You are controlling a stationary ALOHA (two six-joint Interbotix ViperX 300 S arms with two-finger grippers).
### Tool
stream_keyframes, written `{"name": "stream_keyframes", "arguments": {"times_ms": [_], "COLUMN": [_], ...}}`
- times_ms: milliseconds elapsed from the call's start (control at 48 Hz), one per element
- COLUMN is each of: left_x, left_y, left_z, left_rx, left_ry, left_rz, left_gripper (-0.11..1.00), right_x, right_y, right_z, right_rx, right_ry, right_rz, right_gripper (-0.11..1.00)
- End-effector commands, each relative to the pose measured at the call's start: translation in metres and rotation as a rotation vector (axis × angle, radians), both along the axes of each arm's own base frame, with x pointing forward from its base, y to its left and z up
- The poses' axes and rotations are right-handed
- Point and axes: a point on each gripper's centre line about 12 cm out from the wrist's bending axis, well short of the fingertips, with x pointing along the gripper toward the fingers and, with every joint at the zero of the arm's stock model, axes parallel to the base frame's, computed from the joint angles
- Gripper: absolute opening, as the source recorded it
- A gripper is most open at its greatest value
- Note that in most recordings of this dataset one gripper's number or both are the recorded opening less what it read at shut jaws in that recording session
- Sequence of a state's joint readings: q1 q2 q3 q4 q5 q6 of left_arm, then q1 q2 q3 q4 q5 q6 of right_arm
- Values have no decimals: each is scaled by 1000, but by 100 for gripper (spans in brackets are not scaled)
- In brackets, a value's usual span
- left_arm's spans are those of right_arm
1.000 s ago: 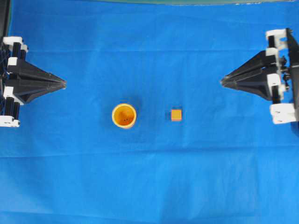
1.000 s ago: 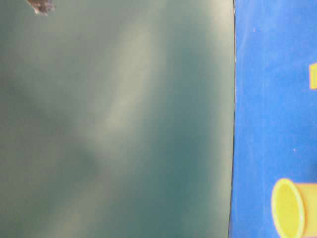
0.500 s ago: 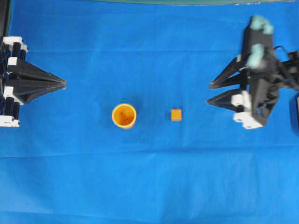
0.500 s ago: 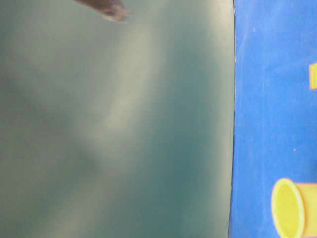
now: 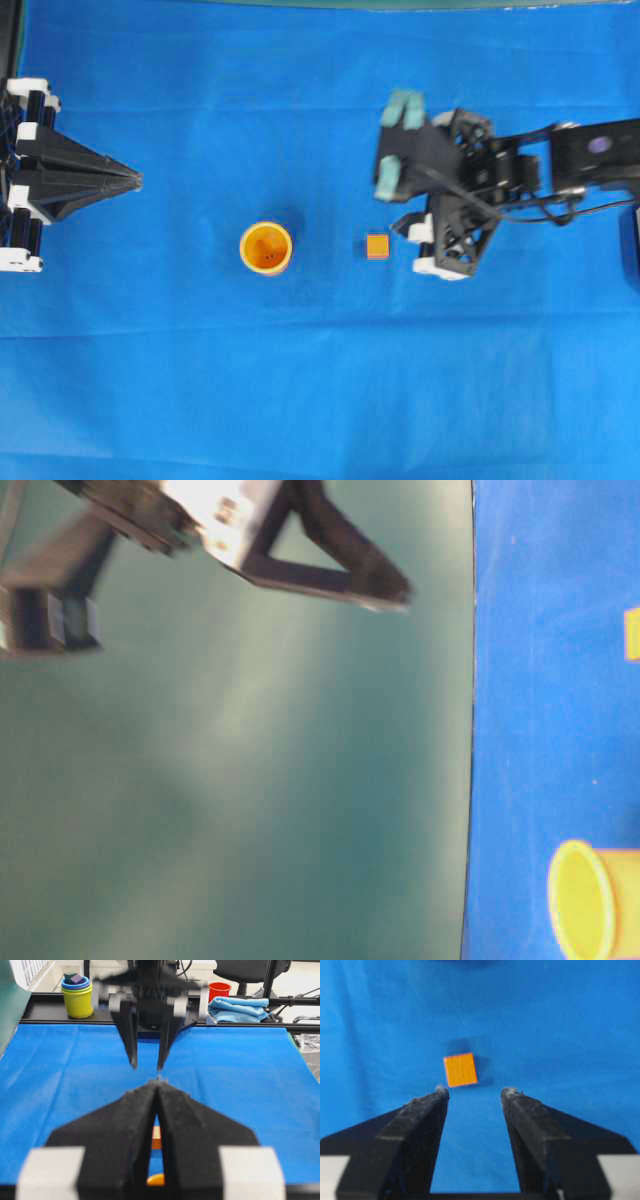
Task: Move the block forward with right arm.
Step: 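Move the open right gripper left toward the small orange cube, then lower the right gripper around the orange cube and close on it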
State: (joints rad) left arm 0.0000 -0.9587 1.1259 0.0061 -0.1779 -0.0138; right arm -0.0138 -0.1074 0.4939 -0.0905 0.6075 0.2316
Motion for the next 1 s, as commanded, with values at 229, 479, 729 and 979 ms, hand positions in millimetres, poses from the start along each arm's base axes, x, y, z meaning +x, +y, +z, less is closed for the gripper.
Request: {"name": "stream_keyframes", "arguments": {"times_ms": [229, 479, 729, 979], "left_x": [2, 2, 2, 2], "left_y": [0, 0, 0, 0], "left_z": [14, 14, 15, 16], "left_rx": [2, 3, 2, 3], "left_ry": [-37, -35, -38, -41], "left_rz": [1, 1, 1, 1], "left_gripper": [1, 1, 1, 1], "right_x": [21, 28, 35, 37], "right_y": [0, 4, 12, 12], "right_z": [-25, -49, -69, -75], "right_rx": [0, 1, 4, 5], "right_ry": [11, 35, 47, 49], "right_rz": [9, 23, 46, 47], "right_gripper": [56, 56, 56, 57]}}
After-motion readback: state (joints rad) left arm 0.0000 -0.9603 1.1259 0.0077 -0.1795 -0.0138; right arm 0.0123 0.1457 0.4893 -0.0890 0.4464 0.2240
